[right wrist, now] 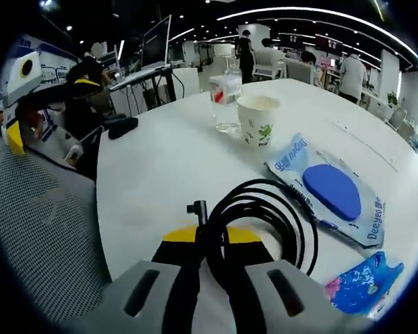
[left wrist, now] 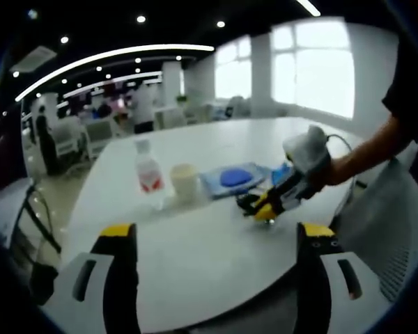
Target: Arrange the tabletop items into an orderly group along one side of the table until the central work area is clear of visible clutter.
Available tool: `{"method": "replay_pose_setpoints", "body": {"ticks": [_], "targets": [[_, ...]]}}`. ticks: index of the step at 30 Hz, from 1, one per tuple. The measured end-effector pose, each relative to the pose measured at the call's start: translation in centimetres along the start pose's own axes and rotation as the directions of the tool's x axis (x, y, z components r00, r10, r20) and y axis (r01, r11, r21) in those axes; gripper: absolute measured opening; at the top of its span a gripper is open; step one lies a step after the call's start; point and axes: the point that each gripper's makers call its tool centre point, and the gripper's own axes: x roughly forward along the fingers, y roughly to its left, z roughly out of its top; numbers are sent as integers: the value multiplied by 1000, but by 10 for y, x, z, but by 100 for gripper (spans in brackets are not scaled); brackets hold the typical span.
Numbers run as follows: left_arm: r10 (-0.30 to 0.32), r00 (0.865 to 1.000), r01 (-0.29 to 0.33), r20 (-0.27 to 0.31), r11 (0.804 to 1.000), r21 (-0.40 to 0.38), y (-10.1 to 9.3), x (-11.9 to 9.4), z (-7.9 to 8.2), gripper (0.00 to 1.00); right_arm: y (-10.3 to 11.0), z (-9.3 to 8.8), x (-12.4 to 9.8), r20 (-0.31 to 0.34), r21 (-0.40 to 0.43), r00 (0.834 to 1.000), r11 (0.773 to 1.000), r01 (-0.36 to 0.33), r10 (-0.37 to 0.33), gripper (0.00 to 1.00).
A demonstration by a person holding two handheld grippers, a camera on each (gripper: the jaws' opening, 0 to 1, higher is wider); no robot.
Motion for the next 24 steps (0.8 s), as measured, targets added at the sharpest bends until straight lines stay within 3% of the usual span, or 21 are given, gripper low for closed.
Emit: {"method": "replay_pose_setpoints", "body": {"ticks": [9,15,19,24], "targets": [[0,1000,0,-3,1000,3,0,0,-1,92,2,-7,6,-23,-8,1000,1000,2,-2,12],[-1,1000,1,-3,1000,3,0,1,0,91,-7,2,-4,4,10,1000,1000,18,-18,13],[-2,1000,2,-1,1000,3,0,1,0,91,-21,9,-18,23,71,996,994,86,-88,15],[-2,1000,2,1,1000,2,0,1,0,91,-36,13,-35,30,80,987,985,152,-155,22]]}}
